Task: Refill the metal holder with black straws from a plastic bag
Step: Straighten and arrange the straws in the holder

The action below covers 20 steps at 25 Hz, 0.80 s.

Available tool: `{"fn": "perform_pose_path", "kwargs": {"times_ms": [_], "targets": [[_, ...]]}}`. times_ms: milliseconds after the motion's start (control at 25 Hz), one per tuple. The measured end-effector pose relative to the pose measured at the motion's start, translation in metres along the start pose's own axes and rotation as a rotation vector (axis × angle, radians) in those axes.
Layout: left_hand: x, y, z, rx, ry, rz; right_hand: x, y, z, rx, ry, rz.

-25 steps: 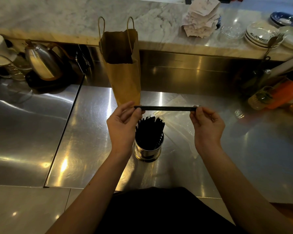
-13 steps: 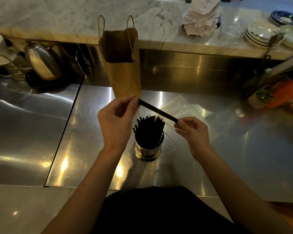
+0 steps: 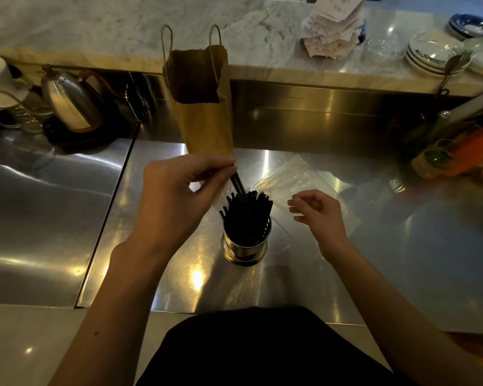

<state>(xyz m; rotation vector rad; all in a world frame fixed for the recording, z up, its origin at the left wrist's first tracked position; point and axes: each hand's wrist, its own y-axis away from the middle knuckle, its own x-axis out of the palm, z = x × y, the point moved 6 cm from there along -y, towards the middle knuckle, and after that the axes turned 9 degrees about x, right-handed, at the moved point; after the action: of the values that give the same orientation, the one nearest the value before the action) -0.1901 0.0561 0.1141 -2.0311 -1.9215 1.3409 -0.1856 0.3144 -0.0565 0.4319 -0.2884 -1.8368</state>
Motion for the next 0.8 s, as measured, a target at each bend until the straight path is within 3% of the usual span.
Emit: {"fn": "perform_pose_path", "kwargs": {"times_ms": [240,440,680,800], "targets": [[0.047,0.024,0.033,-0.101,-0.004,0.210,0.007,0.000,-0.002,-0.024,0.053,0.031],[0.086,0.051,0.061,-0.200,0.016,0.338,0.027,0.006,0.012,-0.205,0.301,0.082],[0.100,0.056,0.072,-0.189,-0.040,0.362,0.048,0.009,0.023,-0.332,0.431,0.050],[0.097,0.057,0.071,-0.188,-0.035,0.285,0.048,0.010,0.024,-0.396,0.474,0.026]]}}
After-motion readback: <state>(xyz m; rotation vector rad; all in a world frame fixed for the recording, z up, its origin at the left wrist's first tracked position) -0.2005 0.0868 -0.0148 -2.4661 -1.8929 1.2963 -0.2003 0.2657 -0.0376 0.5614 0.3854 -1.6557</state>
